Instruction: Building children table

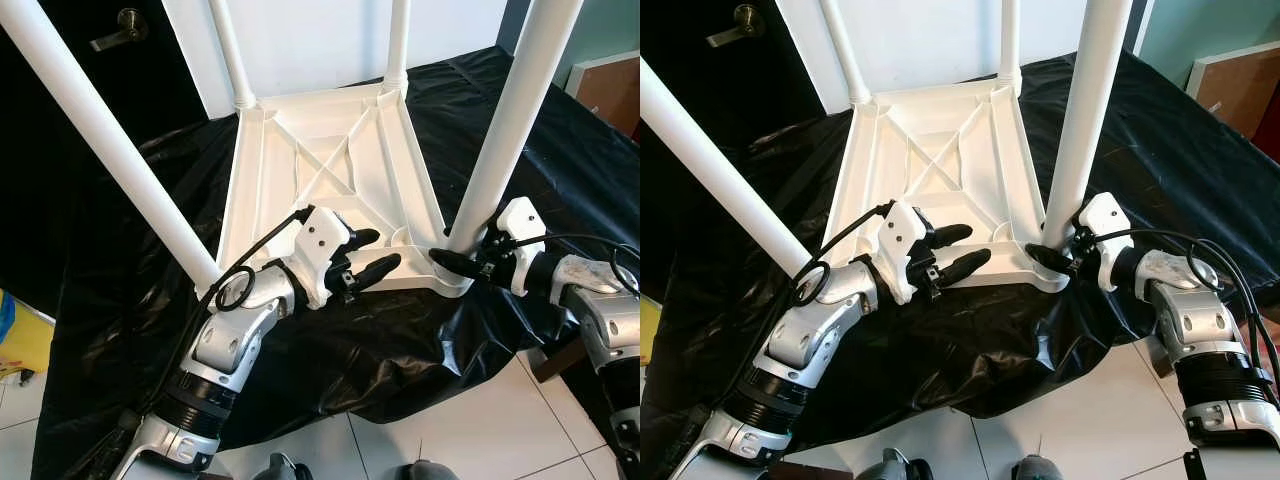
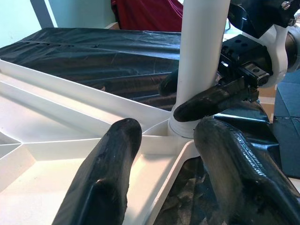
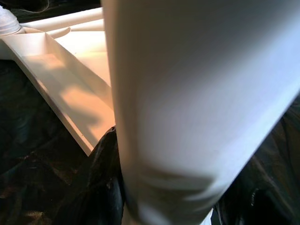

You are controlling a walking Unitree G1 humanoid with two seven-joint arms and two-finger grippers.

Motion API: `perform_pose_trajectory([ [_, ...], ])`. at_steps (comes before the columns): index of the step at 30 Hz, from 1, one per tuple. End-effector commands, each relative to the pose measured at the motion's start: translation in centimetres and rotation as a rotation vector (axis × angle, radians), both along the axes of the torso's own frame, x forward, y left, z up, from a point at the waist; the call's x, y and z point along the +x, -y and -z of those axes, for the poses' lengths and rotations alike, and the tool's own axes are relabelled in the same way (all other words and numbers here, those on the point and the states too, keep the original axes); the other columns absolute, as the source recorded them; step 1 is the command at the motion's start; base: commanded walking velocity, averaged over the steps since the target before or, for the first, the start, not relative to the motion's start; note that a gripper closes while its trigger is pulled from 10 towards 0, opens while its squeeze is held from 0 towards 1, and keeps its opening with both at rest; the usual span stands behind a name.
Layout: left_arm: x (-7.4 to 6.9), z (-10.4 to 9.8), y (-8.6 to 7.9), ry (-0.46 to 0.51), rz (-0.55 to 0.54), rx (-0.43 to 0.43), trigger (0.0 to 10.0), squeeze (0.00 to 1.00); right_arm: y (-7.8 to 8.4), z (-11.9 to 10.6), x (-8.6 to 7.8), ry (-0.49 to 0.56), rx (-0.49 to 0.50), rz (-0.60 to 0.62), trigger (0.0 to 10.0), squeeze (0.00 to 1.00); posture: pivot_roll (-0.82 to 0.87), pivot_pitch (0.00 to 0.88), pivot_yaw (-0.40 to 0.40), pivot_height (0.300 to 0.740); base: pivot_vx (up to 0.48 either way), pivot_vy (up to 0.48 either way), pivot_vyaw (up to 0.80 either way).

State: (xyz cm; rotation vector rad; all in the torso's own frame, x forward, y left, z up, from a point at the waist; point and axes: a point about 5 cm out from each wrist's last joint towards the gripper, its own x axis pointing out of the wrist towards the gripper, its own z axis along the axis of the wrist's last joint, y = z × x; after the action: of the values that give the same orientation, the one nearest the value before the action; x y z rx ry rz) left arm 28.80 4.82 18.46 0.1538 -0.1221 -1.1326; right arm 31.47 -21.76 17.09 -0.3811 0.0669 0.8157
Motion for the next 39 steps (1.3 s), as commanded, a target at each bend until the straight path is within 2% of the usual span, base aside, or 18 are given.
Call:
perform_pose_trajectory([
  [1,0.0,0.2,0.0,-0.009,0.019,0.012,10.0,0.0,-0.1,0.9,-0.1,-0.03,-0.042,-0.018,0.0,0.0,-0.12,0.103,0.101,0.74,0.0,0.0,0.0],
  [2,0.0,0.2,0.0,-0.009,0.019,0.012,10.0,0.0,-0.1,0.9,-0.1,-0.03,-0.042,-0.018,0.0,0.0,-0.12,0.103,0.101,0.74,0.0,0.0,0.0],
  [3,-0.1,0.2,0.0,-0.009,0.019,0.012,10.0,0.0,0.0,1.0,-0.1,-0.031,-0.038,-0.006,4.6,0.0,-0.12,0.104,0.1,0.74,0.0,0.0,0.0],
  [4,-0.1,0.2,0.0,-0.009,0.02,0.012,10.0,0.0,0.1,1.1,-0.1,-0.031,-0.026,0.009,10.0,0.0,-0.12,0.107,0.101,0.74,0.0,0.0,0.0],
  [9,-0.2,0.2,0.0,-0.011,0.021,0.012,10.0,0.0,0.4,1.1,-0.1,-0.017,0.0,0.053,10.0,0.0,-0.12,0.109,0.099,0.74,0.0,0.0,0.0],
  [10,-0.3,0.3,0.0,-0.013,0.021,0.013,10.0,0.0,0.4,1.3,-0.1,-0.012,0.018,0.103,10.0,0.0,-0.12,0.114,0.095,0.74,0.0,0.0,0.0],
  [15,-0.3,0.4,0.0,-0.015,0.019,0.013,10.0,0.0,0.3,1.6,0.0,0.003,0.042,0.188,10.0,0.0,-0.12,0.115,0.091,0.74,0.0,0.0,0.0],
  [16,-0.3,0.4,0.0,-0.016,0.014,0.012,10.0,0.0,-0.1,1.9,-0.1,0.014,0.06,0.25,10.0,0.0,-0.11,0.115,0.086,0.74,0.0,0.0,0.0],
  [18,-0.3,0.4,0.0,-0.016,0.014,0.012,10.0,0.0,-0.1,1.9,-0.1,0.014,0.06,0.25,10.0,0.0,-0.11,0.115,0.086,0.74,0.0,0.0,0.0],
  [20,-0.4,0.4,0.0,-0.019,0.007,0.007,10.0,0.0,-1.2,2.6,-0.7,0.031,0.099,0.336,10.0,0.0,-0.11,0.116,0.08,0.74,0.0,0.0,0.0],
  [25,-0.6,0.6,0.1,-0.023,0.008,0.005,10.0,0.0,-2.8,3.3,-1.2,0.043,0.158,0.445,10.0,0.0,-0.12,0.113,0.077,0.74,0.0,0.0,0.0],
  [27,-0.6,0.6,0.2,-0.024,0.012,0.003,10.0,0.0,-3.8,3.8,-1.5,0.033,0.249,0.628,10.0,0.0,-0.12,0.112,0.075,0.74,0.0,0.0,0.0],
  [28,-0.6,0.6,0.2,-0.024,0.012,0.003,10.0,0.0,-3.8,3.8,-1.5,0.033,0.249,0.628,10.0,0.0,-0.12,0.112,0.075,0.74,0.0,0.0,0.0],
  [29,-0.6,0.6,0.3,-0.025,0.017,0.004,10.0,0.0,-4.6,4.1,-2.0,0.049,0.326,0.819,10.0,0.0,-0.12,0.111,0.076,0.74,0.0,0.0,0.0],
  [31,-0.6,0.6,0.3,-0.025,0.017,0.004,10.0,0.0,-4.6,4.1,-2.0,0.049,0.326,0.819,10.0,0.0,-0.12,0.111,0.076,0.74,0.0,0.0,0.0],
  [34,-0.6,0.5,0.4,-0.03,0.024,-0.006,10.0,0.0,-6.0,4.3,-2.8,0.058,0.397,0.969,10.0,0.0,-0.12,0.109,0.077,0.74,0.0,0.0,0.0],
  [36,-0.6,0.4,0.4,-0.029,0.025,-0.009,10.0,0.0,-6.8,4.0,-3.0,0.072,0.408,0.965,10.0,0.0,-0.12,0.108,0.079,0.74,0.0,0.0,0.0],
  [39,-0.7,0.3,0.4,-0.028,0.027,-0.01,10.0,0.0,-7.1,3.9,-3.2,0.072,0.399,0.961,10.0,0.0,-0.12,0.107,0.079,0.74,0.0,0.0,0.0],
])
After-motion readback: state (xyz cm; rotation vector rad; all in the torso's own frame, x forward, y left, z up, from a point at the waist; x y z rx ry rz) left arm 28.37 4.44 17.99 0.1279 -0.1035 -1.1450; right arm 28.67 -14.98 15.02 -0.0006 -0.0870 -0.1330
